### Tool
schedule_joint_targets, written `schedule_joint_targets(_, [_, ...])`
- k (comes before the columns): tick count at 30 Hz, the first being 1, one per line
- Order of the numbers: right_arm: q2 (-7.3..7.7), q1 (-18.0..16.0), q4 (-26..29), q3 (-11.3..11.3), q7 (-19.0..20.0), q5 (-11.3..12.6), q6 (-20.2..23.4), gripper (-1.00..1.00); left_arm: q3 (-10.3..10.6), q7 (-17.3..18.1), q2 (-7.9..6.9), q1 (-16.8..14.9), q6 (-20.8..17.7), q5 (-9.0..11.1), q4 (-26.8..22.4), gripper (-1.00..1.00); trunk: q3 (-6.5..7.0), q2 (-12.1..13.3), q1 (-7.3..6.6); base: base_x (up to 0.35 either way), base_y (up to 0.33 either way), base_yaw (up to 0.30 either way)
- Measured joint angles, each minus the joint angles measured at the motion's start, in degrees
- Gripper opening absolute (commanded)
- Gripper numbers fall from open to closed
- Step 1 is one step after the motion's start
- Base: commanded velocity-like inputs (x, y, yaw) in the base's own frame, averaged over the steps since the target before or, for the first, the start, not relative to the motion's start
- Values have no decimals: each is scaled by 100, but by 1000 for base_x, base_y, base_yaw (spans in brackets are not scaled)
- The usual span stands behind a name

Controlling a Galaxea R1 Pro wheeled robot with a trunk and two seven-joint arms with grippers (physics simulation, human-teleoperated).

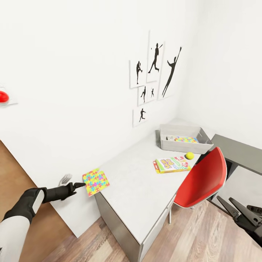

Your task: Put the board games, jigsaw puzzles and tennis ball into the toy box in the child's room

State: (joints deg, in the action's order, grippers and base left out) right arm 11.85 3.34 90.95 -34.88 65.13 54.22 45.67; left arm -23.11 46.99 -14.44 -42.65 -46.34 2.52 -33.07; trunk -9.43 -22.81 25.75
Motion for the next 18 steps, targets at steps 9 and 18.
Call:
schedule_joint_targets(9, [13,1,-1,-81,20,6,23,100,-13,-118,-4,-73,529,1,184,100,0,0,0,0,0,0])
schedule_joint_targets(18, [-7,1,-1,-105,32,7,27,100,-5,-75,5,-81,605,11,211,100,0,0,0,0,0,0])
